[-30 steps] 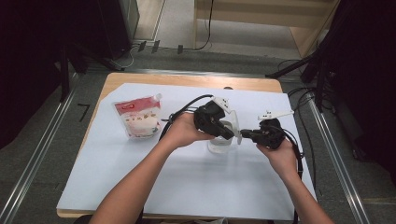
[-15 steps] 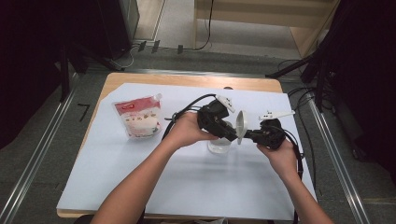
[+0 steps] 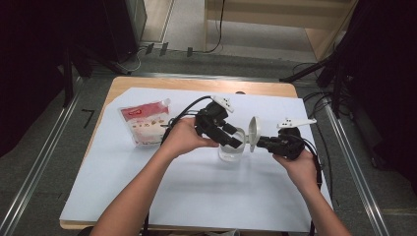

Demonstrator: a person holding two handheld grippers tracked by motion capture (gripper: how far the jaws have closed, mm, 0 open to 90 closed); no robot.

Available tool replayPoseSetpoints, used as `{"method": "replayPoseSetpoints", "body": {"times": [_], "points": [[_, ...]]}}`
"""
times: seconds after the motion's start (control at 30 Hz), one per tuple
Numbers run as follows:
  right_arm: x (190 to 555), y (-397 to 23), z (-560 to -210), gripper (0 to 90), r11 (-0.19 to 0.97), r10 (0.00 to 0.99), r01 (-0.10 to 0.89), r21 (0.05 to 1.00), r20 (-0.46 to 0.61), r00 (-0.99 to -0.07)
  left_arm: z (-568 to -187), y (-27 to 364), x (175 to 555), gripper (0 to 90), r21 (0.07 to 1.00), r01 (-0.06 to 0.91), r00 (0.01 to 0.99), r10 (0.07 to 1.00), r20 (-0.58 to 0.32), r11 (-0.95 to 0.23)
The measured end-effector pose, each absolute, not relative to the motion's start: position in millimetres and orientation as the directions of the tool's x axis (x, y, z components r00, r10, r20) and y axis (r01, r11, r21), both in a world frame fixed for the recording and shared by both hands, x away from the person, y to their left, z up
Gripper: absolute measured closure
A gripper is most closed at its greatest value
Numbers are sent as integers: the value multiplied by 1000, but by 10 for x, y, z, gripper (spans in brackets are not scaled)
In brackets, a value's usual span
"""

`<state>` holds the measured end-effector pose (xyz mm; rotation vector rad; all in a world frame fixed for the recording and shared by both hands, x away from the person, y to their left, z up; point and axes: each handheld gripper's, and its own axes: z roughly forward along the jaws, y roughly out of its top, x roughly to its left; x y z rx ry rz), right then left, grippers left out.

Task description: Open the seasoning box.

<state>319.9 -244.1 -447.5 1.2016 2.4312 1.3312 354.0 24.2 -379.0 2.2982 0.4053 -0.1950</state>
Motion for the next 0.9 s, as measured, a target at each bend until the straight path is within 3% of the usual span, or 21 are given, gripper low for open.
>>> {"method": "replayPoseSetpoints", "body": {"times": [0.53, 0.9], "points": [[3036, -2520, -4476, 598, 289, 666, 541, 790, 239, -706, -3889, 604, 3378, 395, 651, 373, 927, 286, -241, -661], [2818, -2527, -4486, 590, 278, 660, 550, 787, 260, -705, -3941, 838, 3302, 395, 661, 426, 903, 329, -275, -617]]}}
